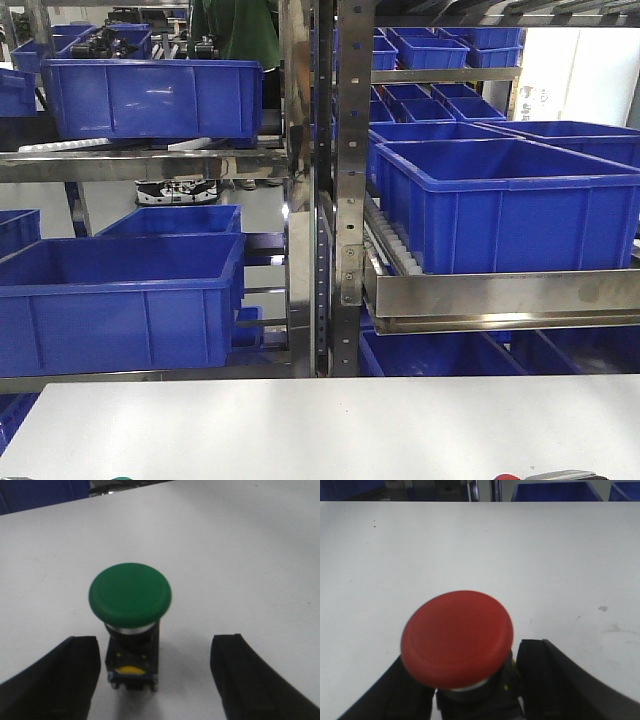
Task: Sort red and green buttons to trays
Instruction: 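Lift both held buttons off the table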
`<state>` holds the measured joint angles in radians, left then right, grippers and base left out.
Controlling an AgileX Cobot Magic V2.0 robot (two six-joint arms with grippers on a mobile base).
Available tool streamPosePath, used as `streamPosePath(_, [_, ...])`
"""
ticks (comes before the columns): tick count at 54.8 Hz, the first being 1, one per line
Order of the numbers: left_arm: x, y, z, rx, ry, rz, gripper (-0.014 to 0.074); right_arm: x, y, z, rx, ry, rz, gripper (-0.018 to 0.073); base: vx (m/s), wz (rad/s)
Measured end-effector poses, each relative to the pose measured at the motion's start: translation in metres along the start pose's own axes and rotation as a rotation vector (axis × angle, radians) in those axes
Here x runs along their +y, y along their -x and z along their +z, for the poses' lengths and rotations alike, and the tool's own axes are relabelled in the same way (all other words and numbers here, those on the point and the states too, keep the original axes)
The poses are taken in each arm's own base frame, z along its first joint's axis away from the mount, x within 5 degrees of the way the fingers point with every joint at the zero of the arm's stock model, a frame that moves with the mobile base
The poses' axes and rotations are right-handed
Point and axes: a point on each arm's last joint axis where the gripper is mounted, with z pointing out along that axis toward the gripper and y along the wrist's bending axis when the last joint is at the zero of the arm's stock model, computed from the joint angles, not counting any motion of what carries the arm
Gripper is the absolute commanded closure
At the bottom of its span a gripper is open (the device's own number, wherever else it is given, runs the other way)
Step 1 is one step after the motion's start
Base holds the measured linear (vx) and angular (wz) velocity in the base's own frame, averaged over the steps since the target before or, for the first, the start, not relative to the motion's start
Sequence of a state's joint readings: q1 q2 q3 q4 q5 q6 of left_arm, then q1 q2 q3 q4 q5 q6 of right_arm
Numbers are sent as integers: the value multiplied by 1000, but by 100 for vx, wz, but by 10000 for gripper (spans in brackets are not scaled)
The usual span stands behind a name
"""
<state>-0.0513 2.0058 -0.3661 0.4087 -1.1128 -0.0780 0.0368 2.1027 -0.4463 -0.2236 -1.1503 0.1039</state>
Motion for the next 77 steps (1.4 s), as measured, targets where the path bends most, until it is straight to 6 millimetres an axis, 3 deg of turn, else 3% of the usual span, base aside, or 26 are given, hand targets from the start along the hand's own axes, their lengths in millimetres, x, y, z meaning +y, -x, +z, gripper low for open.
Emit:
streamPosePath(13, [5,-10,16,13,-3,-9,209,0,0,0,0,-1,0,557,0,0])
streamPosePath(26, [11,-13,17,15,59,-34,605,0,0,0,0,-1,0,557,0,0])
streamPosePath(40, [6,-7,5,11,42,-22,600,4,0,-1,4,47,-22,557,0,0])
streamPosePath(49, [4,26,-15,-101,75,-11,599,13,9,-15,-4,112,-57,557,0,0])
streamPosePath(56, [2,59,-37,-146,102,-48,596,16,31,-36,-78,91,-21,558,0,0])
streamPosePath(65, [-7,82,-70,-82,111,-16,596,20,58,-70,-119,66,15,565,0,0])
streamPosePath(77, [-20,111,-128,-123,191,36,596,29,91,-121,-97,34,-28,567,0,0])
